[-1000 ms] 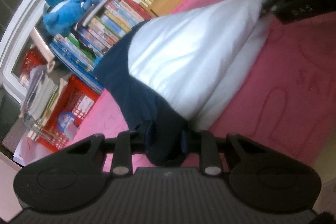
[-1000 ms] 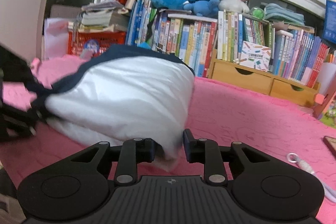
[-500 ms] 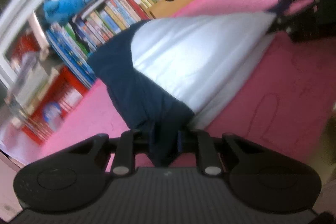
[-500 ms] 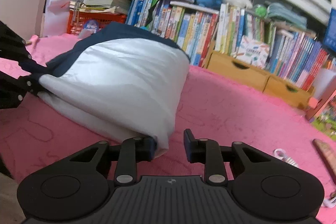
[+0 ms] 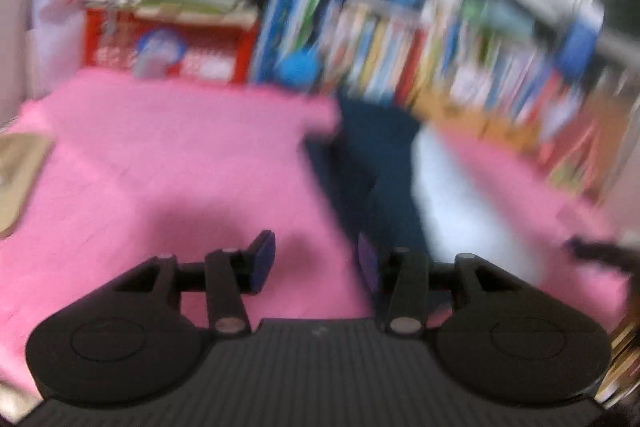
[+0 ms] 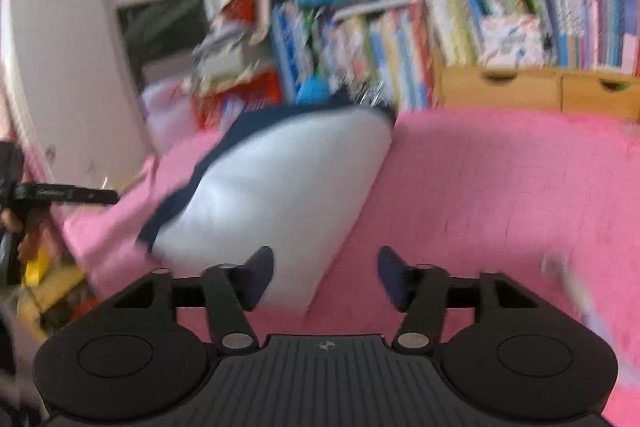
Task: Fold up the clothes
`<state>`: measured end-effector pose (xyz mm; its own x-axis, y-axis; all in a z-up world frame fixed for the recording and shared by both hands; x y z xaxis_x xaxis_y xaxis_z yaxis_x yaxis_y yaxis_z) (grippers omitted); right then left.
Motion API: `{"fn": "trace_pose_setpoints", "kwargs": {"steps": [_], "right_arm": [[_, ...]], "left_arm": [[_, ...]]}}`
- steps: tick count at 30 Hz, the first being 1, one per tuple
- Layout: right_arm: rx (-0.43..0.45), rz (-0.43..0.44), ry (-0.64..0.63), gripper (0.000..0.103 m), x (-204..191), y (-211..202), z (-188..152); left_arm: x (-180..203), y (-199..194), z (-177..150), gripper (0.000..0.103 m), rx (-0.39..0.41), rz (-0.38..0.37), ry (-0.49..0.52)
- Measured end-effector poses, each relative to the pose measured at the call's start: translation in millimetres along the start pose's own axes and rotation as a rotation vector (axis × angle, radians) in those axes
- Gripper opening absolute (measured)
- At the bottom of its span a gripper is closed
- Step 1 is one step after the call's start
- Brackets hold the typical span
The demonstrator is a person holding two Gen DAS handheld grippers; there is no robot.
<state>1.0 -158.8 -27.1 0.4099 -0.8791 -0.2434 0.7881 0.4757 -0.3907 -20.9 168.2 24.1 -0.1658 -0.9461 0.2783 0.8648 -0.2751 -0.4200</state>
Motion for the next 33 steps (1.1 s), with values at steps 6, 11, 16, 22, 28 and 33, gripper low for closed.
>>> {"fn": "trace_pose_setpoints", "kwargs": {"steps": [6, 11, 16, 22, 28, 33], "right_arm": [[0.017, -0.018, -0.173, 0.054, -56.1, 64.7, 24.2], [-0.110, -0.041, -0.366, 0.054, -74.9, 89.3, -4.9], [-0.098, 0.017, -0.363, 0.059, -60.1, 70.3, 17.9], [-0.036, -0.008, -0.036, 0.064, 3.2, 143.0, 81.2], [-0.057, 0.084, 0.285, 0.043, 51.5, 190.7, 70.2], [-0.050, 0.091, 0.247, 0.043, 53.0, 186.9, 62.7]], "left_arm": [[71.7, 58.7, 23.5, 0.045, 0.083, -0.132, 0.163], [81.7, 119.1, -19.6, 0.048, -0.059, 0.078, 0.347], [55.3, 93.2, -29.4, 0.050, -0.105, 0.056, 0.222], [51.1, 90.1, 54.6, 0.058, -0.010, -0.055, 0.046], [56.4, 184.6, 120.6, 0.076, -0.059, -0.097, -0.098], [65.4, 270.7, 122.6, 0.076, -0.293, -0.077, -0.164]]}}
Point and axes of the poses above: each gripper's, at about its wrist camera, not at the fingertips, and y roughly the way its jaws point, x to its right, z to its top, the point moved 6 cm from there along y, roughly the way its jaws point, and after that the axes turned 2 degrees about x, right-handed, at the moved point
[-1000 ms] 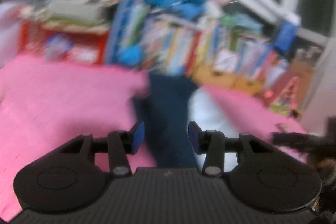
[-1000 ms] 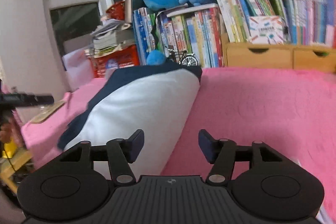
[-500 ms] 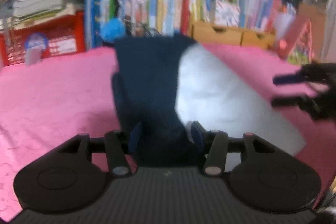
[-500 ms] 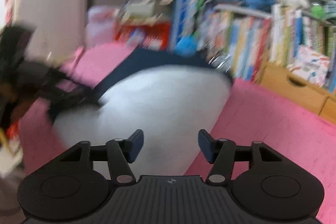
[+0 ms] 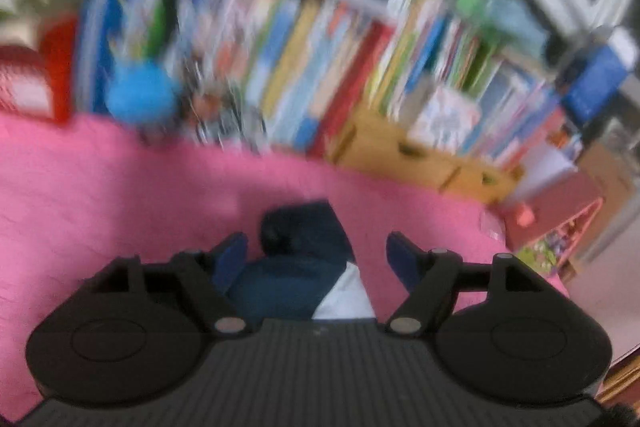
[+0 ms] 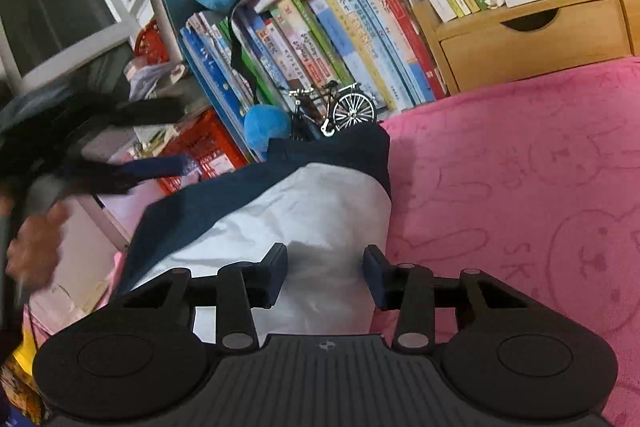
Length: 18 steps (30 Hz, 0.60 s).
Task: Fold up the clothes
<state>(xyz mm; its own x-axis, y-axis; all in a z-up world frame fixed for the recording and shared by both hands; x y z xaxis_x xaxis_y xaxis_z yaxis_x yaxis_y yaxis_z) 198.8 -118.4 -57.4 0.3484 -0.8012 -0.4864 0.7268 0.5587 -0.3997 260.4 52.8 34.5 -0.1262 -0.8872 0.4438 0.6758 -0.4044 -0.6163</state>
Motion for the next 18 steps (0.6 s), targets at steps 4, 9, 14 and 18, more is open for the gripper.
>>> {"fn": "trace_pose_setpoints", "kwargs": {"steps": [4, 9, 14, 18], "right_arm": [[0.014, -0.052, -0.106, 0.045, -10.1, 0.7, -0.7], [0.036, -0.119, -0.157, 0.048, -15.2, -0.3, -3.7], [0.026, -0.123, -0.175, 0.048, -18.3, 0.7, -5.7], [0.003, -0.114, -0.198, 0.049, -24.2, 4.2, -7.1]], "left_arm": [[-6.7, 38.8, -4.4, 0.076, -0.099, 0.039, -0.059], [3.0, 51.2, -9.3, 0.040, -0.059, -0.077, 0.021], [9.4, 46.2, -12.0, 0.039, 0.033, -0.219, 0.141], [-4.6, 78.7, -17.2, 0.048, -0.115, -0.084, 0.093]]}}
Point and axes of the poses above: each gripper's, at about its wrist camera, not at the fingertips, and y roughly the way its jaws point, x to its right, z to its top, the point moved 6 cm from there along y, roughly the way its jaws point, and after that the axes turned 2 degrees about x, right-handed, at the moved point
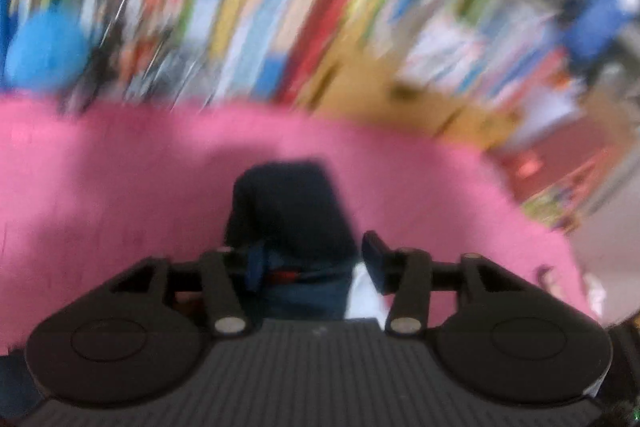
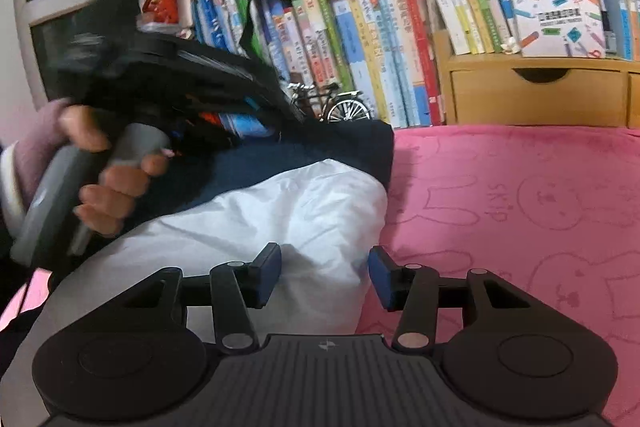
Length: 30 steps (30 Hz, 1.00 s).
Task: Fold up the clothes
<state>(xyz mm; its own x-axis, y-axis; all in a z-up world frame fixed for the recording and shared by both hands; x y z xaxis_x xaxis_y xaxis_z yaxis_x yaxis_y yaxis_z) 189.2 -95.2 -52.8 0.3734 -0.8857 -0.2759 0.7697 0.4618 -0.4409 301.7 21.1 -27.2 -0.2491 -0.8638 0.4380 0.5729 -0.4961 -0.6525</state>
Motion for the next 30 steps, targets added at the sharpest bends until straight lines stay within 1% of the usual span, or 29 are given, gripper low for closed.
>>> {"fn": "trace_pose_setpoints", "kwargs": {"steps": [1, 2, 3, 4, 5, 9, 10, 12, 13, 15, 16, 17, 19, 21, 24, 26, 27, 28, 29, 30], "right_arm": [[-0.003, -0.001, -0.004, 0.049, -1.1, 0.3, 0.2], [-0.003, 0.000, -0.003, 0.049, -1.7, 0.1, 0.4], [-0.007, 0.002, -0.001, 0.050, -1.9, 0.4, 0.2], [-0.009, 0.004, 0.000, 0.050, -2.1, 0.6, 0.1], [-0.011, 0.006, -0.001, 0.050, -2.4, 0.9, 0.1], [-0.015, 0.033, 0.017, 0.051, 0.0, 1.1, -0.1], [-0.017, 0.041, 0.027, 0.051, 1.8, 1.1, -0.2], [-0.019, 0.052, 0.044, 0.051, 5.0, 0.8, -0.4], [-0.019, 0.055, 0.050, 0.051, 6.3, 0.4, -0.4], [-0.018, 0.054, 0.050, 0.052, 6.7, -0.5, -0.9], [-0.016, 0.052, 0.048, 0.052, 6.4, -1.0, -0.9], [-0.015, 0.051, 0.047, 0.054, 6.1, -1.5, -1.0], [-0.012, 0.045, 0.050, 0.057, 6.5, -1.9, -1.0], [-0.008, 0.040, 0.055, 0.058, 7.3, -2.3, -0.6], [-0.003, 0.040, 0.061, 0.061, 8.0, -3.5, -0.3], [-0.002, 0.045, 0.070, 0.063, 8.9, -3.7, -0.2], [-0.001, 0.049, 0.076, 0.063, 9.8, -3.8, 0.0], [-0.001, 0.053, 0.082, 0.064, 10.6, -3.9, 0.1], [-0.001, 0.054, 0.089, 0.065, 12.0, -3.6, 0.3], [-0.002, 0.054, 0.097, 0.065, 13.6, -3.3, 0.5]], "left_arm": [[-0.8, 0.0, 1.3, 0.040, 0.017, -0.008, -0.008], [-1.7, 0.0, 2.5, 0.024, 0.034, -0.016, -0.017], [-2.2, -0.9, 5.3, 0.021, 0.047, -0.030, -0.027], [-3.9, -2.4, 9.3, 0.015, 0.058, -0.042, -0.043], [-6.0, -3.9, 13.7, 0.011, 0.067, -0.042, -0.051], [-16.8, -14.0, 41.1, 0.012, 0.124, 0.013, -0.064], [-18.8, -23.0, 48.3, 0.013, 0.176, 0.071, -0.054], [-18.1, -47.5, 57.9, 0.023, 0.294, 0.190, -0.032], [-12.7, -61.2, 58.1, 0.029, 0.338, 0.221, -0.003], [14.8, -85.2, 42.5, 0.031, 0.394, 0.278, 0.158], [32.3, -92.7, 27.8, 0.033, 0.408, 0.315, 0.262], [48.9, -96.6, 8.5, 0.034, 0.410, 0.353, 0.366], [72.3, -94.6, -38.2, 0.035, 0.363, 0.412, 0.547], [77.5, -83.8, -78.0, 0.036, 0.296, 0.455, 0.665], [48.3, -64.9, -102.9, 0.038, 0.246, 0.566, 0.728], [14.0, -62.9, -97.0, 0.039, 0.273, 0.675, 0.667], [-4.3, -66.3, -88.7, 0.040, 0.282, 0.730, 0.602], [-21.1, -71.6, -79.1, 0.039, 0.281, 0.792, 0.514], [-30.8, -79.3, -73.7, 0.038, 0.281, 0.814, 0.441], [-38.0, -87.5, -69.9, 0.038, 0.282, 0.821, 0.375]]}}
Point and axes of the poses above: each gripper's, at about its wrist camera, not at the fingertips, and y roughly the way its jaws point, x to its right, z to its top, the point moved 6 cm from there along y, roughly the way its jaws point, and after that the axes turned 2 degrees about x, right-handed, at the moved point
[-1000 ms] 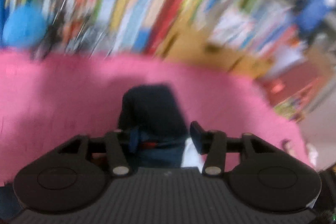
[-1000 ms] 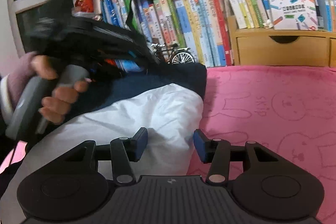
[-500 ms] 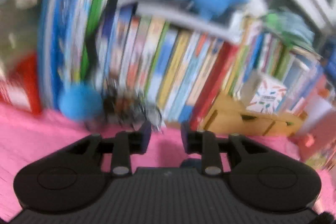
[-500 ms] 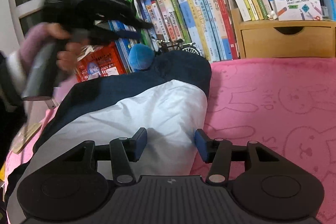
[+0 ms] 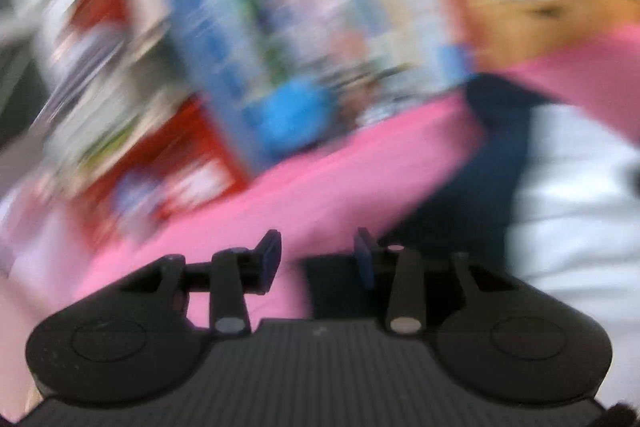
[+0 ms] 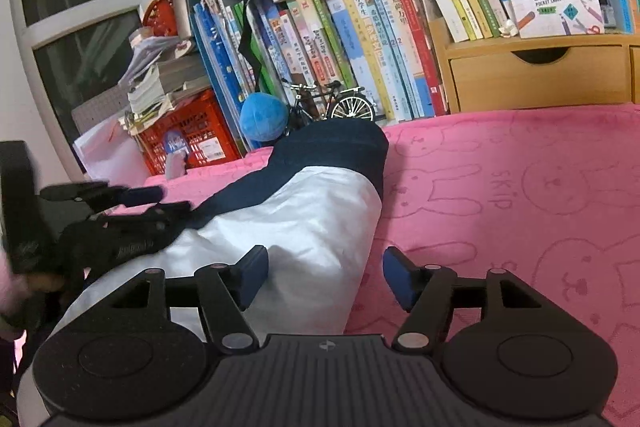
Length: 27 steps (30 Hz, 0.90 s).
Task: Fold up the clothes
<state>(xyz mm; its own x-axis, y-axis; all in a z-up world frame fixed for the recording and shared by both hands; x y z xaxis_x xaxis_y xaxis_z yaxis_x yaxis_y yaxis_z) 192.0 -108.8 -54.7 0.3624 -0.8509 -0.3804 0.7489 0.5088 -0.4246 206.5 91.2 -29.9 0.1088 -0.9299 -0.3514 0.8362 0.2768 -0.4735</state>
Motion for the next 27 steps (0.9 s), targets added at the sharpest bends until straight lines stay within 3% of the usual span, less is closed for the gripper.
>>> {"fn": "trace_pose_setpoints", "kwargs": {"steps": [2, 4, 8, 10, 12, 16, 21, 23, 27], "right_arm": [[-0.002, 0.003, 0.009, 0.066, 2.8, 0.2, 0.4], [-0.004, 0.011, 0.020, 0.067, 5.3, 0.4, 0.5], [-0.006, 0.017, 0.046, 0.068, 9.4, 0.9, -0.7], [-0.007, 0.013, 0.050, 0.069, 10.1, 1.1, -1.5], [-0.007, 0.010, 0.051, 0.070, 10.0, 1.7, -1.9], [-0.005, 0.009, 0.053, 0.071, 10.5, 1.7, -2.1], [0.003, 0.003, 0.053, 0.072, 11.6, 0.8, -1.8], [0.005, 0.003, 0.058, 0.073, 12.5, 0.2, -1.2], [0.005, -0.001, 0.065, 0.074, 14.6, 0.3, -0.6]], "left_arm": [[-18.1, -11.7, 1.6, 0.042, -0.014, -0.073, -0.115], [-33.2, -29.0, 0.6, 0.052, -0.032, -0.220, -0.276], [-40.0, -63.2, -0.2, 0.056, 0.008, -0.358, -0.431], [-31.1, -81.4, 6.4, 0.060, 0.082, -0.357, -0.364], [-11.1, -89.4, 6.8, 0.068, 0.135, -0.293, -0.176], [10.2, -55.9, -17.0, 0.069, 0.137, -0.029, 0.166], [-36.2, -36.6, -15.8, 0.067, 0.020, 0.142, -0.022], [-49.3, -43.1, -12.6, 0.067, 0.008, 0.064, -0.130], [-48.5, -77.1, -4.1, 0.067, 0.066, -0.128, -0.293]]}}
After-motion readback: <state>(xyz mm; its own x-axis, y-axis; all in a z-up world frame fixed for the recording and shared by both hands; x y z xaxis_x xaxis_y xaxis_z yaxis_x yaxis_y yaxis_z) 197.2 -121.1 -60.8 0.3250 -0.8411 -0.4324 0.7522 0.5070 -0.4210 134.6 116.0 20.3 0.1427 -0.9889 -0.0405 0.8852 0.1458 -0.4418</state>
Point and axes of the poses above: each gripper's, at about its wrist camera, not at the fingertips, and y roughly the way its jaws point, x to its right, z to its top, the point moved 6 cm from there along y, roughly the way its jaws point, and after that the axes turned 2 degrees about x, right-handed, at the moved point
